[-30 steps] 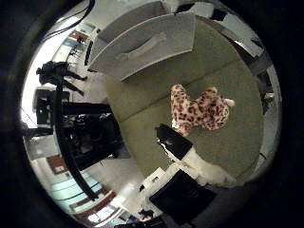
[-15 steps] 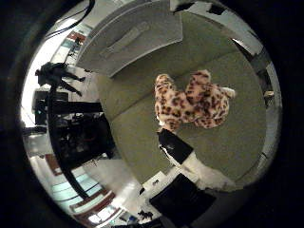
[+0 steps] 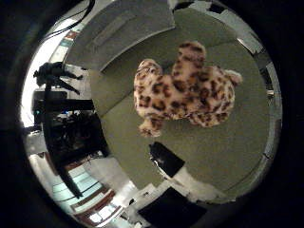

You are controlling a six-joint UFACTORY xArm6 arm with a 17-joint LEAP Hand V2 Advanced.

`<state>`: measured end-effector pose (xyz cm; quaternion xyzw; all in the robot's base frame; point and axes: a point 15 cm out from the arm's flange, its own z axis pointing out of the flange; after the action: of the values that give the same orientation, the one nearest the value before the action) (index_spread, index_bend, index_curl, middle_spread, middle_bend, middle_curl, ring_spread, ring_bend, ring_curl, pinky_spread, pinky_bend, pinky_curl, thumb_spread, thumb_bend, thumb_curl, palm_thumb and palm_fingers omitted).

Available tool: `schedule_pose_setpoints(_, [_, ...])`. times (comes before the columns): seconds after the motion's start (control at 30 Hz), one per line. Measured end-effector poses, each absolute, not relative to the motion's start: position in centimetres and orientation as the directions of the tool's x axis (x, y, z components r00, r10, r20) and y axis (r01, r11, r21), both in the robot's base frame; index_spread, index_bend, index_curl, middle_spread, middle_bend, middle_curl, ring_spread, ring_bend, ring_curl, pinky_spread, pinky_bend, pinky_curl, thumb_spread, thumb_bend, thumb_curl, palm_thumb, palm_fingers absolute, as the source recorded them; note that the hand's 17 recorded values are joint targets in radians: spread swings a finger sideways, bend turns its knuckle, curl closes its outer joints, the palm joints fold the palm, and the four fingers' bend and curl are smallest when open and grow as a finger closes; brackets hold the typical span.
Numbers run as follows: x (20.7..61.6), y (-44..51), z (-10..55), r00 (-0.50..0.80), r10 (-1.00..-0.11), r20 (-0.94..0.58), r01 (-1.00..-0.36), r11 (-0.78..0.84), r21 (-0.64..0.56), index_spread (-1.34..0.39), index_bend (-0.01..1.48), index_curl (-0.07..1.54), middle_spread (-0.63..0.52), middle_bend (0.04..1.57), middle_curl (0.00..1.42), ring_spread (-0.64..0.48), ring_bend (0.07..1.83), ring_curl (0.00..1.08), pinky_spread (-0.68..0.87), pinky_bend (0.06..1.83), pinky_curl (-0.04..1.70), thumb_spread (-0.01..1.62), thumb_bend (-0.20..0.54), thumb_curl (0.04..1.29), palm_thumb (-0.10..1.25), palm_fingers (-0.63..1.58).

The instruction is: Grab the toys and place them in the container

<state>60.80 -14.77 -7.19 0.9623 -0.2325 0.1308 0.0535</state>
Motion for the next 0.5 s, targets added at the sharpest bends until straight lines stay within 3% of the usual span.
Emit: schedule_pose_setpoints(0.5, [61.9,-15.9,-11.5,0.846,-0.457,0.274,-0.494,-0.865,0.083,-0.42,0.17,0.29,-0.02,0.19,0.32,0.06,0.42,0.26,0.28,0.63,0.22,0.94,-0.03,0.29,0.38,0.04])
